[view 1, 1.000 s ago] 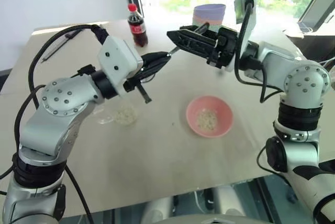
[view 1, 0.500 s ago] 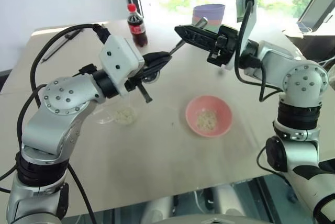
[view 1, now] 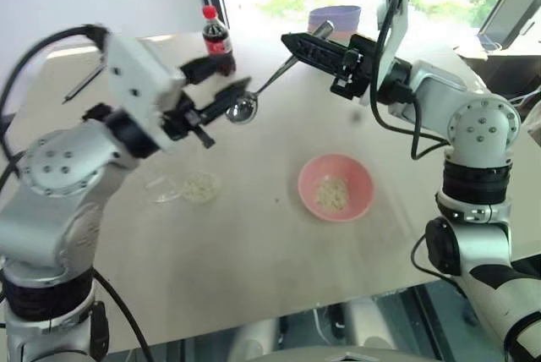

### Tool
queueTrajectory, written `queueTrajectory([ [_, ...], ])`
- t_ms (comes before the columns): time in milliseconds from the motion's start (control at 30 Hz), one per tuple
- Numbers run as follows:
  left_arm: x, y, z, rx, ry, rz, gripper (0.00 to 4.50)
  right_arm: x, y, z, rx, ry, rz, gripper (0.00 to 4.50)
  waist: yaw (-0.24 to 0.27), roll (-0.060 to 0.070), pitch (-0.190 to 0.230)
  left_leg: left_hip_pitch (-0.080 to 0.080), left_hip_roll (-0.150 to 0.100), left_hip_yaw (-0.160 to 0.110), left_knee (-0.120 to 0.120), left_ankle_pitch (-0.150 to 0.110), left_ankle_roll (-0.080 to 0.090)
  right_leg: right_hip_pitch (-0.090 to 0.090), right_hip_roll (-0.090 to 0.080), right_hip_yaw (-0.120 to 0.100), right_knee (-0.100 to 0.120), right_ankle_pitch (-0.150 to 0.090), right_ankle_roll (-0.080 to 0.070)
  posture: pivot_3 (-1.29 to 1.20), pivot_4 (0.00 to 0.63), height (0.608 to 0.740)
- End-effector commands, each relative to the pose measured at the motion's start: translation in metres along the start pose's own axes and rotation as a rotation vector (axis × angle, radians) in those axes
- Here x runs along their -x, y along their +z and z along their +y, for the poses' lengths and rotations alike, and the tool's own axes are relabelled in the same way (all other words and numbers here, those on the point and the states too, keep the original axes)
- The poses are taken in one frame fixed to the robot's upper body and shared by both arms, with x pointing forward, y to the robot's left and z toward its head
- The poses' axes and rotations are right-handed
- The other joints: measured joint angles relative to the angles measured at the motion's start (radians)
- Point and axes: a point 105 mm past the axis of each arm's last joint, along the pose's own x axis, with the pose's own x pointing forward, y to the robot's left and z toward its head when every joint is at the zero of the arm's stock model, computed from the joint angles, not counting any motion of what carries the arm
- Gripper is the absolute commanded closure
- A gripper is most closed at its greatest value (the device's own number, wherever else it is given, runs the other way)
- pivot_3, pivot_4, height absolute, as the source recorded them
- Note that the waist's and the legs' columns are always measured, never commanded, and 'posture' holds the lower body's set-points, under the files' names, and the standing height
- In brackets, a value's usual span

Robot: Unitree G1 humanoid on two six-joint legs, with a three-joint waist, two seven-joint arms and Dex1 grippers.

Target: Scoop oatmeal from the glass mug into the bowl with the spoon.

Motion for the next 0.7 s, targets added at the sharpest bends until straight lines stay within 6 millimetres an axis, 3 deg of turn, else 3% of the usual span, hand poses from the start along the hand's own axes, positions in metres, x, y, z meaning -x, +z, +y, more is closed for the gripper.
queueTrajectory([
  [33, 0.034, 0.008, 0.016, 0.008, 0.179, -0.004, 2.63, 0.006, 0.018, -0.002, 0.044, -0.014, -0.061, 4.5, 0.0, 0.0, 0.0, 0.0, 0.0, 0.0, 0.0, 0.0, 0.0, 0.0, 0.0, 0.001, 0.0, 0.0, 0.0, 0.0, 0.15, 0.74],
  [167, 0.078, -0.012, 0.016, 0.025, 0.392, 0.07, 2.63, 0.014, 0.02, -0.017, 0.037, -0.083, -0.078, 4.5, -0.001, 0.001, -0.001, 0.001, 0.0, 0.003, 0.0, 0.0, 0.0, 0.0, 0.0, 0.003, -0.001, 0.0, 0.0, 0.0, 0.15, 0.74],
  [267, 0.127, -0.047, 0.009, 0.05, 0.701, 0.205, 2.63, 0.023, 0.02, -0.032, 0.049, -0.137, -0.08, 4.5, 0.006, 0.001, -0.001, 0.0, 0.0, 0.002, 0.0, 0.0, 0.0, 0.001, 0.0, 0.002, -0.002, 0.0, 0.0, 0.0, 0.15, 0.74],
  [333, 0.148, -0.066, -0.007, 0.062, 0.801, 0.293, 2.63, 0.027, 0.022, -0.038, 0.056, -0.161, -0.084, 4.5, 0.009, -0.001, -0.002, 0.001, 0.0, 0.005, 0.0, 0.0, 0.0, 0.002, -0.005, 0.005, -0.003, 0.0, 0.0, 0.0, 0.15, 0.74],
  [533, 0.176, -0.104, -0.036, 0.094, 0.866, 0.428, 2.63, 0.033, 0.028, -0.047, 0.063, -0.207, -0.094, 4.5, 0.017, -0.001, -0.002, 0.004, 0.0, 0.002, 0.0, -0.003, 0.005, 0.007, -0.006, 0.004, -0.002, 0.0, -0.001, 0.0, 0.15, 0.74],
  [700, 0.16, -0.123, -0.05, 0.144, 0.723, 0.405, 2.63, 0.034, 0.028, -0.048, 0.07, -0.213, -0.086, 4.5, 0.012, 0.0, -0.002, 0.004, 0.0, 0.002, 0.001, -0.003, 0.006, 0.007, -0.005, 0.0, -0.002, 0.0, -0.001, 0.0, 0.15, 0.74],
])
